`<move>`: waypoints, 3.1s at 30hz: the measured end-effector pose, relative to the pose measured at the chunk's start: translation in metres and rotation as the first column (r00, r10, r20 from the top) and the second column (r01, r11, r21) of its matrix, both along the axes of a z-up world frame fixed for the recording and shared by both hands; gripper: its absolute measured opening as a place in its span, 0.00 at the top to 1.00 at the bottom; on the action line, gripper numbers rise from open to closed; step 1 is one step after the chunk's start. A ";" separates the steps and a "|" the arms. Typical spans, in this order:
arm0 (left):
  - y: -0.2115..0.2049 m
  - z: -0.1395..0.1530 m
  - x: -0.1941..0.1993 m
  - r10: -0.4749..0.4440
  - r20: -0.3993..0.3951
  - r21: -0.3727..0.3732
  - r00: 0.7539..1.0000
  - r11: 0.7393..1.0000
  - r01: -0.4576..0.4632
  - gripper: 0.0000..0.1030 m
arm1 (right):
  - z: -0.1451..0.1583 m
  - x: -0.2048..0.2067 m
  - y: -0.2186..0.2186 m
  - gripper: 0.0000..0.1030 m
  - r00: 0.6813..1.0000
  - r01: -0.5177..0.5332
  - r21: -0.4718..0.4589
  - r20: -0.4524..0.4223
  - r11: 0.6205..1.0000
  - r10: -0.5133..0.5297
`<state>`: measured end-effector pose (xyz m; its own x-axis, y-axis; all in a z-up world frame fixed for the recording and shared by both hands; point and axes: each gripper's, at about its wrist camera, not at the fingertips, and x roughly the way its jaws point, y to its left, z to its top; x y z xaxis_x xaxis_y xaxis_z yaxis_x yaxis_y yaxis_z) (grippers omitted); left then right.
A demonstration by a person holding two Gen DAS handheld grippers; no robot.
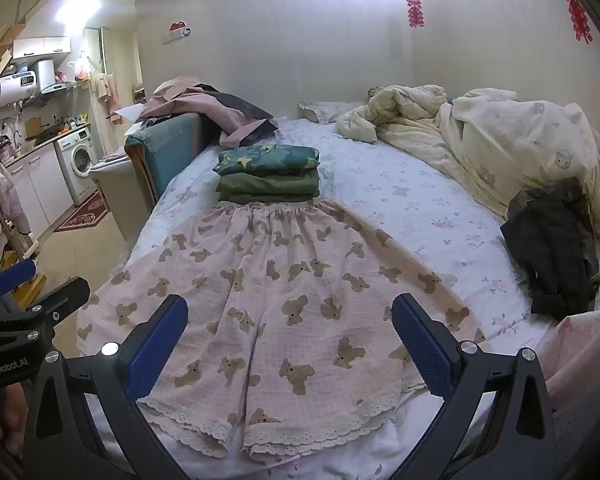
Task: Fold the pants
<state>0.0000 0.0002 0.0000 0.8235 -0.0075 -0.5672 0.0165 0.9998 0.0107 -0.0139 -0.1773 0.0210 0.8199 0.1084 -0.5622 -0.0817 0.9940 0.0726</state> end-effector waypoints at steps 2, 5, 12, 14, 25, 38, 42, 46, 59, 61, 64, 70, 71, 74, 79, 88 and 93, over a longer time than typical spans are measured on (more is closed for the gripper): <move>0.000 0.000 0.000 0.000 0.004 -0.004 1.000 1.000 0.000 0.00 | 0.000 0.000 0.000 0.00 1.000 0.001 -0.006 -0.003 1.000 -0.001; 0.000 0.000 0.000 0.001 0.003 -0.001 1.000 1.000 -0.001 0.00 | 0.001 0.000 -0.001 0.00 1.000 0.002 -0.007 -0.002 1.000 -0.002; 0.000 0.000 0.000 0.001 0.004 0.000 1.000 1.000 -0.001 0.00 | 0.001 0.000 -0.001 0.00 1.000 0.001 -0.006 -0.004 1.000 -0.001; 0.000 0.000 0.000 0.002 0.005 0.002 1.000 1.000 -0.002 0.00 | 0.001 0.001 -0.001 0.00 1.000 -0.002 -0.005 -0.005 1.000 0.002; 0.000 0.000 0.000 0.004 0.006 0.001 1.000 1.000 -0.004 0.00 | 0.002 0.000 -0.001 0.00 1.000 0.002 -0.007 -0.003 1.000 -0.002; 0.003 0.000 0.000 0.008 0.009 0.001 1.000 1.000 -0.008 0.00 | 0.002 -0.001 -0.002 0.00 1.000 0.004 -0.006 0.000 1.000 -0.004; 0.003 0.000 0.000 0.007 0.009 0.001 1.000 1.000 -0.007 0.00 | 0.002 -0.001 -0.002 0.00 1.000 0.003 -0.006 0.001 1.000 -0.003; 0.003 0.000 0.000 0.008 0.010 0.002 1.000 1.000 -0.008 0.00 | 0.002 0.000 -0.002 0.00 1.000 0.003 -0.006 0.001 1.000 -0.003; 0.003 0.000 0.000 0.008 0.012 0.001 1.000 1.000 -0.008 0.00 | 0.002 -0.001 -0.002 0.00 1.000 0.003 -0.004 0.002 1.000 -0.003; 0.003 0.000 -0.001 0.008 0.013 0.002 1.000 1.000 -0.008 0.00 | 0.002 -0.001 -0.002 0.00 1.000 0.003 -0.006 0.002 1.000 -0.003; 0.003 0.000 -0.001 0.008 0.014 0.002 1.000 1.000 -0.008 0.00 | 0.002 -0.001 -0.002 0.00 1.000 0.003 -0.004 0.002 1.000 -0.003; 0.010 0.007 0.002 0.009 0.016 0.001 1.000 1.000 -0.009 0.00 | 0.002 -0.001 -0.002 0.00 1.000 0.004 -0.006 0.003 1.000 -0.004; 0.010 0.007 0.002 0.010 0.016 0.002 1.000 1.000 -0.010 0.00 | 0.002 -0.001 -0.002 0.00 1.000 0.003 -0.005 0.003 1.000 -0.003; 0.010 0.007 0.001 0.009 0.016 0.002 1.000 1.000 -0.010 0.00 | 0.003 -0.001 -0.002 0.00 1.000 0.004 -0.005 0.003 1.000 -0.004; 0.010 0.007 0.001 0.010 0.018 0.001 1.000 1.000 -0.010 0.00 | 0.003 -0.001 -0.002 0.00 1.000 0.003 -0.005 0.004 1.000 -0.003; 0.010 0.006 0.001 0.009 0.019 0.003 1.000 1.000 -0.009 0.00 | 0.003 -0.001 -0.002 0.00 1.000 0.004 -0.004 0.003 1.000 -0.004; 0.010 0.007 0.001 0.010 0.019 0.003 1.000 1.000 -0.011 0.00 | 0.002 -0.002 -0.001 0.00 1.000 0.002 -0.005 0.003 1.000 -0.002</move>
<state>0.0010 0.0103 0.0065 0.8343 0.0030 -0.5513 0.0058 0.9999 0.0142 -0.0159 -0.1778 0.0225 0.8220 0.1037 -0.5600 -0.0798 0.9946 0.0670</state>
